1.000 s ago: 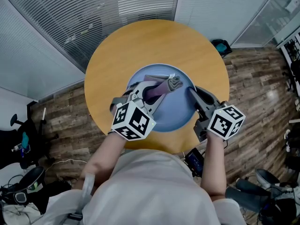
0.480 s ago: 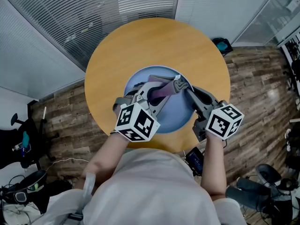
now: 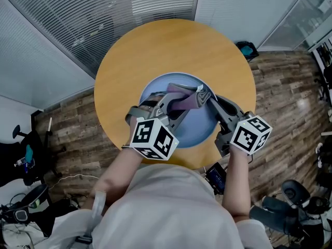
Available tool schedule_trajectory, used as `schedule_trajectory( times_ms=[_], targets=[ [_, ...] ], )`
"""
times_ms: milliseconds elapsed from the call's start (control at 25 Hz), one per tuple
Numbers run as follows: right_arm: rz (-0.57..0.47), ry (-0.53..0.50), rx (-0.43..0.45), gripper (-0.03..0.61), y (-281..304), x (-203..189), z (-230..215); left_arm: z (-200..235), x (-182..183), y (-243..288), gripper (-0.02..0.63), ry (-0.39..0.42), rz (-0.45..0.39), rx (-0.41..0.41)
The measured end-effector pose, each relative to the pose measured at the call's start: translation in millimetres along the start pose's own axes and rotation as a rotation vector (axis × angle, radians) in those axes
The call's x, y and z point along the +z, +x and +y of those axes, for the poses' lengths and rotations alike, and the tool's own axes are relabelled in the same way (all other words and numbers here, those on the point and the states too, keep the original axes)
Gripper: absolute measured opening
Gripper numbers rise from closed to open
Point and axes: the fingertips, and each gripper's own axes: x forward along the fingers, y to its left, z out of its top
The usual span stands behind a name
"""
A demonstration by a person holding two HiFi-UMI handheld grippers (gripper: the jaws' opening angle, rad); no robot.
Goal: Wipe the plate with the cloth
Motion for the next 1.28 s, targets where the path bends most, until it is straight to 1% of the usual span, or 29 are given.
schedule_trajectory(
  times_ms=[240,480,840,1280],
  targets=[
    [-0.017,0.013,-0.011,0.055,-1,6,-7,-3,-4,1,0.078,0.003,0.009,-0.012],
    [-0.033,0.021,-0.024,0.057,-5,12,-10,-5,-7,-1,0.078,-0.015,0.011,-0.026],
    [-0.060,0.036,-0.037,0.060,-9,12,-11,-11,-21,-8,0.078,0.005,0.038,-0.024],
    [-0.073,0.038,-0.047,0.061,-14,17,-13,-6,-33,-14,0.078,-0.006,0.066,-0.017]
  ],
)
